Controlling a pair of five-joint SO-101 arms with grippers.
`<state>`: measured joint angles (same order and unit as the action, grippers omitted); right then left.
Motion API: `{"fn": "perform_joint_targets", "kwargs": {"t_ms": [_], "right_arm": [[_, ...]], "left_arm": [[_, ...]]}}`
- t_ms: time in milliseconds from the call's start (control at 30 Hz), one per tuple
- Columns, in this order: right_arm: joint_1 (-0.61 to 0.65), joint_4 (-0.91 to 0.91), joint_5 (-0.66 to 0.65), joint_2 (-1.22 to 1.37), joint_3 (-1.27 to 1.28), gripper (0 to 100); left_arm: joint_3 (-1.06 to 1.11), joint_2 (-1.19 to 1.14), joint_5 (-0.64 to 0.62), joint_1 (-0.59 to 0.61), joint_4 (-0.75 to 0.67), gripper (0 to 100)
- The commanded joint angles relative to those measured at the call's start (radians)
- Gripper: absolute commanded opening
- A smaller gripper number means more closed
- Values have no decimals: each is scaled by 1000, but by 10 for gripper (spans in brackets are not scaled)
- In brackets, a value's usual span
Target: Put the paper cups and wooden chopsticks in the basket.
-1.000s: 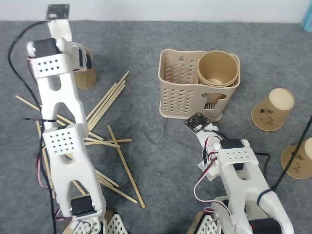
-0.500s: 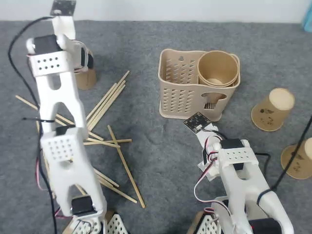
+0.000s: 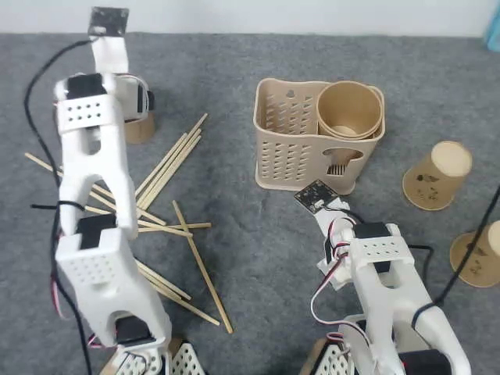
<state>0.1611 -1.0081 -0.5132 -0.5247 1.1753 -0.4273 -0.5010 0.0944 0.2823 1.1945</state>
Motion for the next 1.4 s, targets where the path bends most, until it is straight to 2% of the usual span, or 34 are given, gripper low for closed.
{"fn": "perform_joint_targets", "kwargs": {"t_ms": [0, 267, 367, 433, 567, 733, 1000, 1167, 1367], "right_arm": [[-12, 7, 2, -50, -11, 20], [-12, 8, 2, -50, -11, 20], [-12, 10, 2, -50, -11, 20], [-12, 10, 2, -50, -11, 20], [-12, 10, 2, -50, -11, 20], [-12, 10, 2, -50, -11, 20], [-13, 8, 5, -50, -11, 20], [-13, 5, 9, -50, -11, 20], [-15, -15, 11, -50, -9, 20]], "left_arm": [[-12, -23, -2, -17, -91, 190], [-25, -135, -49, -14, -101, 184], [-27, -152, -49, -14, -97, 100], [-33, -152, -49, -18, -64, 0], [-59, -124, -44, -52, 77, 12], [-131, 2, -35, -91, 310, 12], [-143, 285, 149, -176, 551, 12], [-94, 535, 149, -273, 562, 12], [-88, 776, 173, -494, 557, 12]]}}
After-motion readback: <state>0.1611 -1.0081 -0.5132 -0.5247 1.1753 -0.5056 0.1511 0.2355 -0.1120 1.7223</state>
